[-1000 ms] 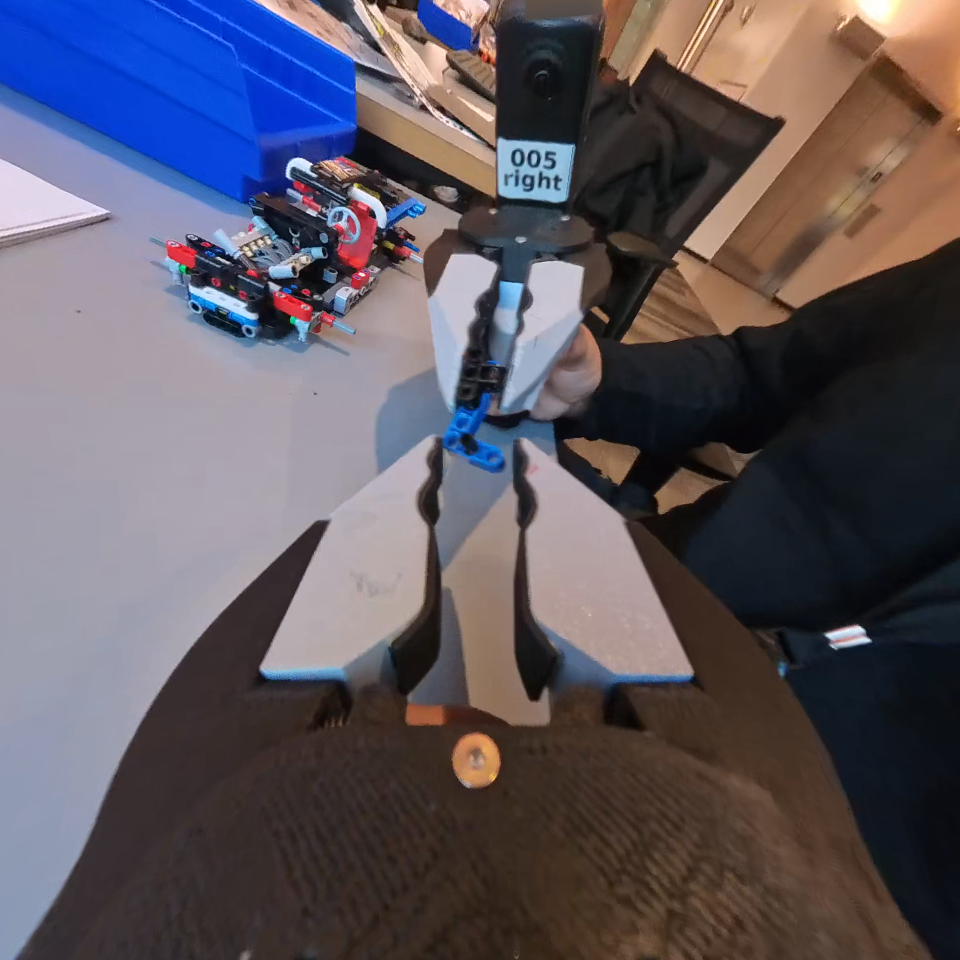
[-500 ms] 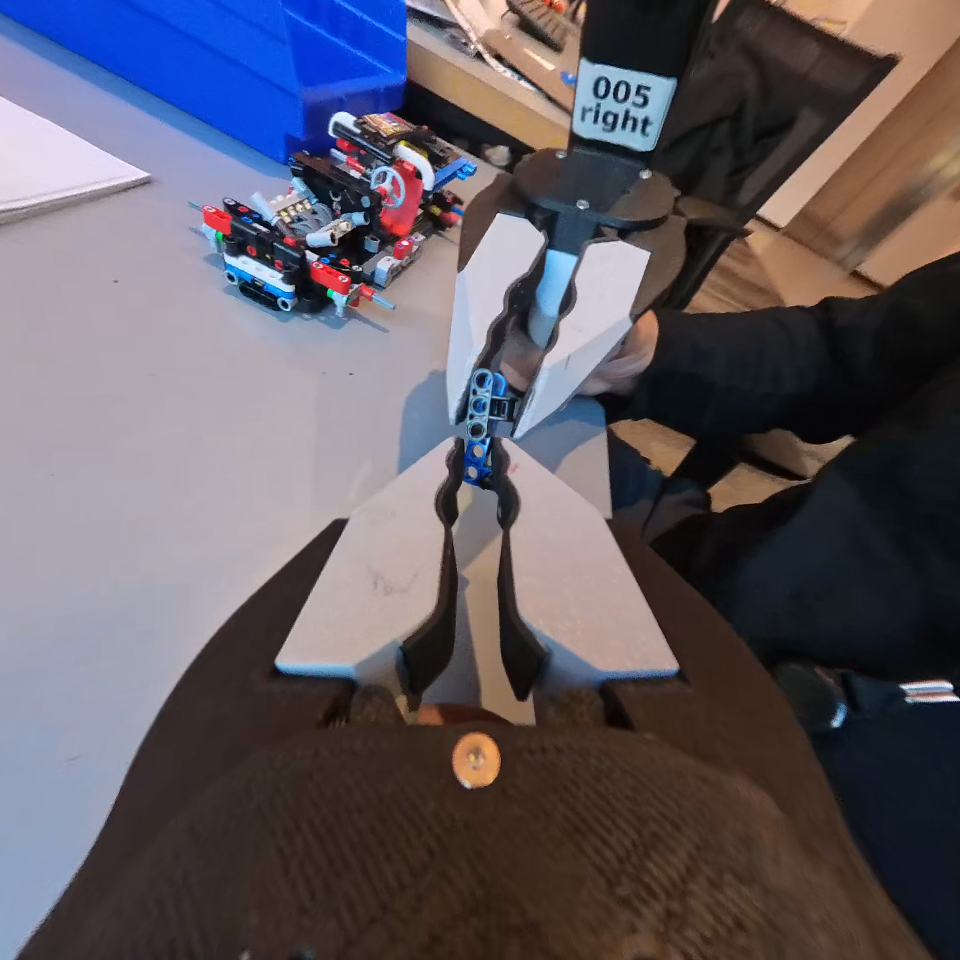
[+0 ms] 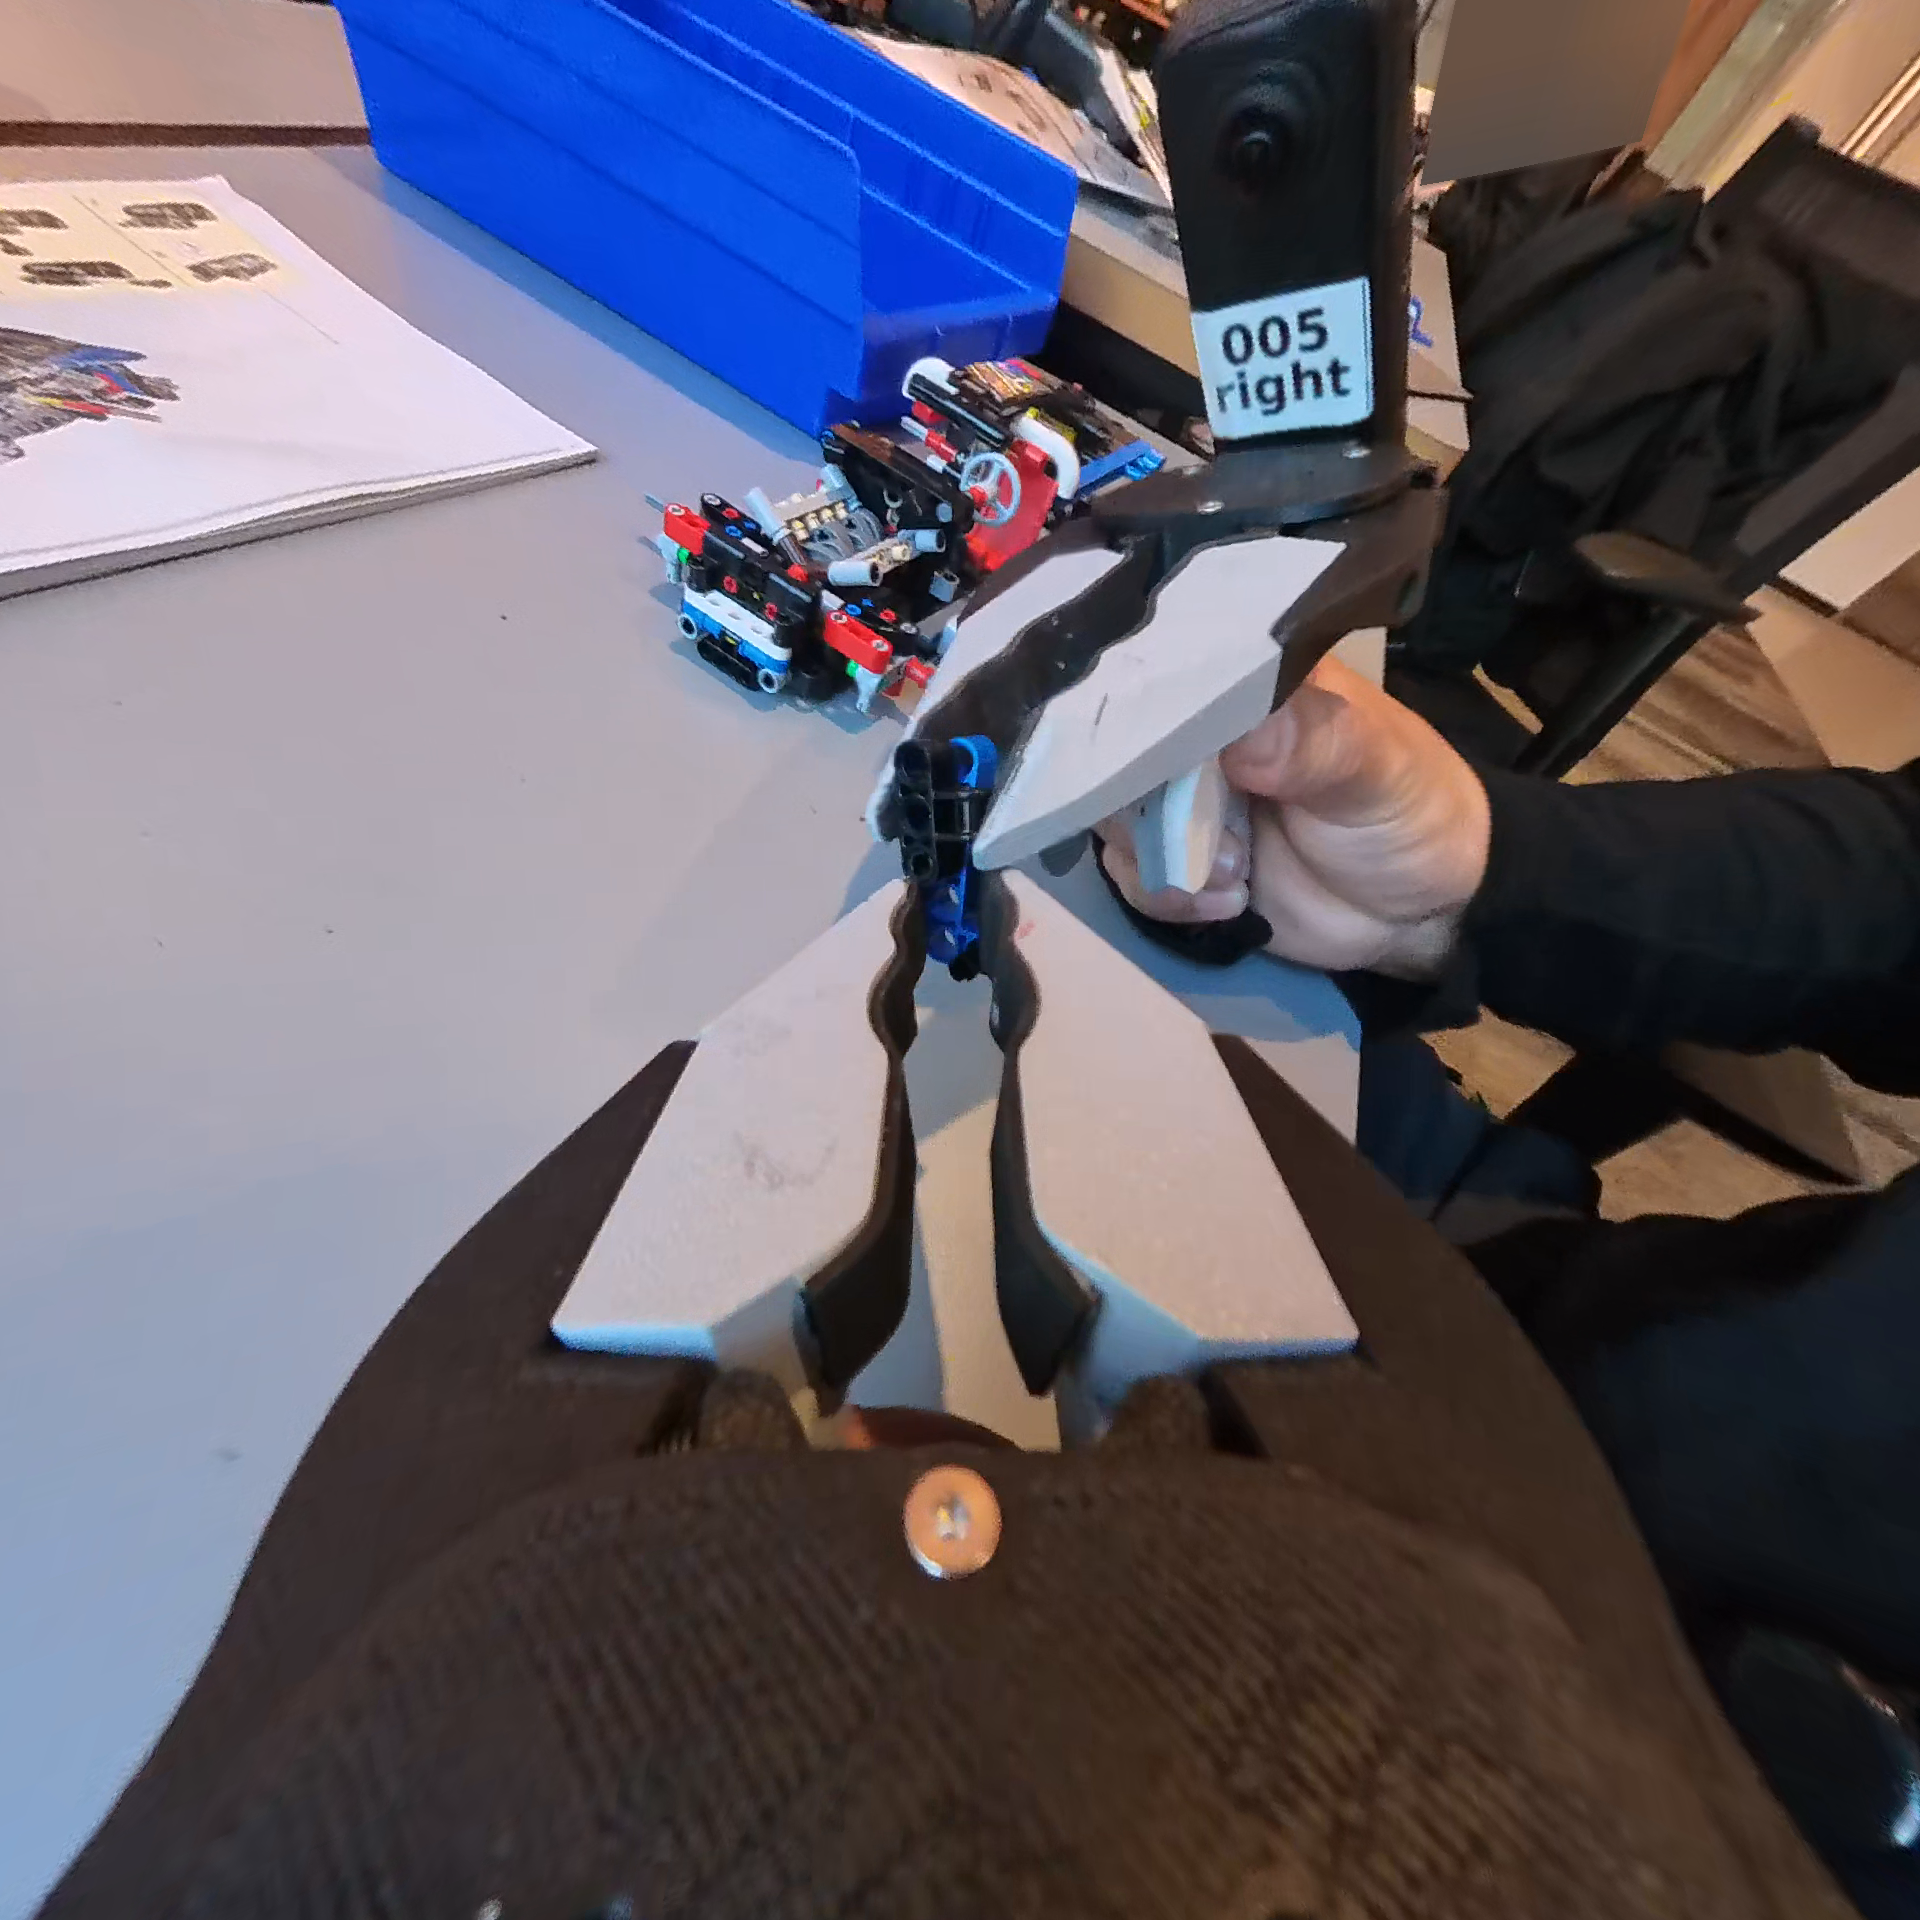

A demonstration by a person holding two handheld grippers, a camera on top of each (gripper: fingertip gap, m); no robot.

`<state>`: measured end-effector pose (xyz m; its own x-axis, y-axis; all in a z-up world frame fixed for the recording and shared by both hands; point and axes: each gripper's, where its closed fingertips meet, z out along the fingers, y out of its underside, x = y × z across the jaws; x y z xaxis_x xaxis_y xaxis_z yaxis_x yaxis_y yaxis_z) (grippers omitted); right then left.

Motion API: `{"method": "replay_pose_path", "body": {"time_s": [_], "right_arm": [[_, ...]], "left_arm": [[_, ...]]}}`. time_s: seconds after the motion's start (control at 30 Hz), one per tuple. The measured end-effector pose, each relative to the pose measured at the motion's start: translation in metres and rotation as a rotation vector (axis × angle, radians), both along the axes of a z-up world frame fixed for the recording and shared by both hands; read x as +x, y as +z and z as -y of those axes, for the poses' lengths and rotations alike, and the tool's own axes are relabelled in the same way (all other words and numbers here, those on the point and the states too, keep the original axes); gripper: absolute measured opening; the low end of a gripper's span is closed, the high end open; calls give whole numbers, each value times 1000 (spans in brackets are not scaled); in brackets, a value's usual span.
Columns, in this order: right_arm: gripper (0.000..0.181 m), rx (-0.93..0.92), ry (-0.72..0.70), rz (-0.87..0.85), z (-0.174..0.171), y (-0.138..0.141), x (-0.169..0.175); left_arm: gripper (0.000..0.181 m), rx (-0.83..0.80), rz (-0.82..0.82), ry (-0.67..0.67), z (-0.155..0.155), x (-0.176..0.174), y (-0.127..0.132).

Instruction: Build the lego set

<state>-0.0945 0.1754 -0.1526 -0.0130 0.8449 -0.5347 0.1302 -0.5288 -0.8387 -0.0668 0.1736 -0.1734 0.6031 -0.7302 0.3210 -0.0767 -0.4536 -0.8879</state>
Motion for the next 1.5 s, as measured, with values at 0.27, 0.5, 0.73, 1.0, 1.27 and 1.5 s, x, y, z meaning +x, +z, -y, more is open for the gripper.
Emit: {"method": "replay_pose_path", "body": {"time_s": [0.27,0.5,0.73,1.0,1.27,1.5], "right_arm": [[13,46,10,-30,2,5,-2],[7,266,21,93,2,-1,2],[6,320,203,201,12,-9,8],[4,176,213,122,10,-15,1],[5,198,184,169,5,-21,-8],[4,98,177,147,0,-20,-14]], "left_arm": [[7,28,-2,-4,1,-12,5],[7,5,-3,-36,8,-12,1],[6,-19,-48,-101,14,-4,-6],[5,-37,-105,-57,9,-7,-14],[5,-83,-120,-36,4,-15,-20],[5,-123,-70,-11,-1,-20,-19]]}}
